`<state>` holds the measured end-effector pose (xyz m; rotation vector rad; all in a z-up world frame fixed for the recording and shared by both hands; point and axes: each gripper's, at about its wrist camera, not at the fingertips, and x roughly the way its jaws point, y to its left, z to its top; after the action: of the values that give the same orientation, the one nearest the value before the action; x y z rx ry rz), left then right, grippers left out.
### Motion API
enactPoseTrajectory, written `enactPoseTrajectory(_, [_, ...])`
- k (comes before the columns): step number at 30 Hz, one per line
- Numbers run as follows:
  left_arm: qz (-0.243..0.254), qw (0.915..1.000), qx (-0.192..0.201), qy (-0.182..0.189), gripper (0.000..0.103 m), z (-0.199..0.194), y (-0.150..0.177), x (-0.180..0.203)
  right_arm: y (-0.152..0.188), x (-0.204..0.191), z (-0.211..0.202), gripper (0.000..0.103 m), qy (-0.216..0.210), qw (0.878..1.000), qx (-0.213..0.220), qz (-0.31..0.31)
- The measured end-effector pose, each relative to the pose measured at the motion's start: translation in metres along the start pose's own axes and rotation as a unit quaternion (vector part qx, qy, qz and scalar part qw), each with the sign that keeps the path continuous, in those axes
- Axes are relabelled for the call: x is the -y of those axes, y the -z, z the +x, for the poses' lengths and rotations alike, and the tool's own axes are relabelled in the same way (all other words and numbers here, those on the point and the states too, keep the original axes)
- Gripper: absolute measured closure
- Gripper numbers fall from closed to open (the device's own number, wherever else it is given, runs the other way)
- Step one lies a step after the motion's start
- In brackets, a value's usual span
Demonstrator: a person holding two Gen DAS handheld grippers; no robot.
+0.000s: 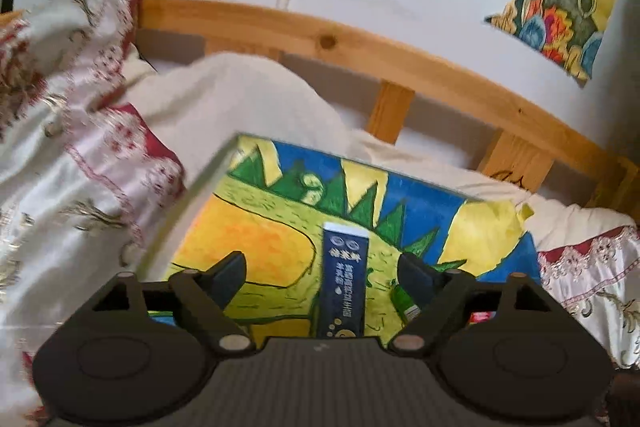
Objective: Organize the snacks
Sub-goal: 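Open both tools to release the milk stick and orange bag into the tray, then withdraw both tools from the tray back over the snack pile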
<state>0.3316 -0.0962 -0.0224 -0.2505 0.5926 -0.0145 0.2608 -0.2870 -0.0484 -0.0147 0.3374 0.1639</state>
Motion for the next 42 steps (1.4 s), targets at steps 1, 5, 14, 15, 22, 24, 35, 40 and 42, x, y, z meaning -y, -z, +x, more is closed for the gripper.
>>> enactPoseTrajectory(1, [-0.001, 1.0, 0.003, 0.0, 0.014, -0.007, -0.002, -0.002, -0.003, 0.0, -0.007, 0.007, 0.003, 1.0, 0.007, 0.0])
enactPoseTrajectory(5, [-0.001, 0.9997, 0.022, -0.003, 0.008, -0.041, -0.006, -0.008, -0.014, -0.001, -0.038, 0.004, 0.016, 0.999, 0.029, 0.0])
enactPoseTrajectory(14, [0.008, 0.9989, 0.046, -0.009, 0.003, -0.127, 0.009, -0.022, -0.03, -0.001, -0.105, 0.001, 0.03, 0.998, 0.055, 0.027])
enactPoseTrajectory(15, [0.011, 0.999, 0.043, -0.01, 0.003, -0.135, 0.012, -0.024, -0.03, -0.002, -0.113, 0.001, 0.03, 0.998, 0.055, 0.029])
enactPoseTrajectory(22, [0.018, 0.998, 0.048, -0.035, 0.001, -0.193, 0.03, -0.043, -0.024, -0.014, -0.161, 0.001, 0.025, 0.997, 0.06, 0.034])
enactPoseTrajectory(24, [0.02, 0.9976, 0.052, -0.04, 0.001, -0.207, 0.036, -0.049, -0.023, -0.017, -0.173, 0.001, 0.021, 0.997, 0.06, 0.037])
enactPoseTrajectory(35, [0.048, 0.9966, 0.021, -0.064, 0.001, -0.251, 0.077, -0.075, -0.002, -0.044, -0.216, 0.001, -0.011, 0.999, 0.033, 0.021])
enactPoseTrajectory(40, [0.061, 0.9965, 0.008, -0.057, 0.001, -0.261, 0.096, -0.084, 0.006, -0.059, -0.228, 0.001, -0.025, 1.0, 0.015, 0.009])
enactPoseTrajectory(42, [0.066, 0.9964, 0.005, -0.053, 0.001, -0.264, 0.102, -0.087, 0.01, -0.063, -0.232, 0.001, -0.028, 1.0, 0.008, 0.009])
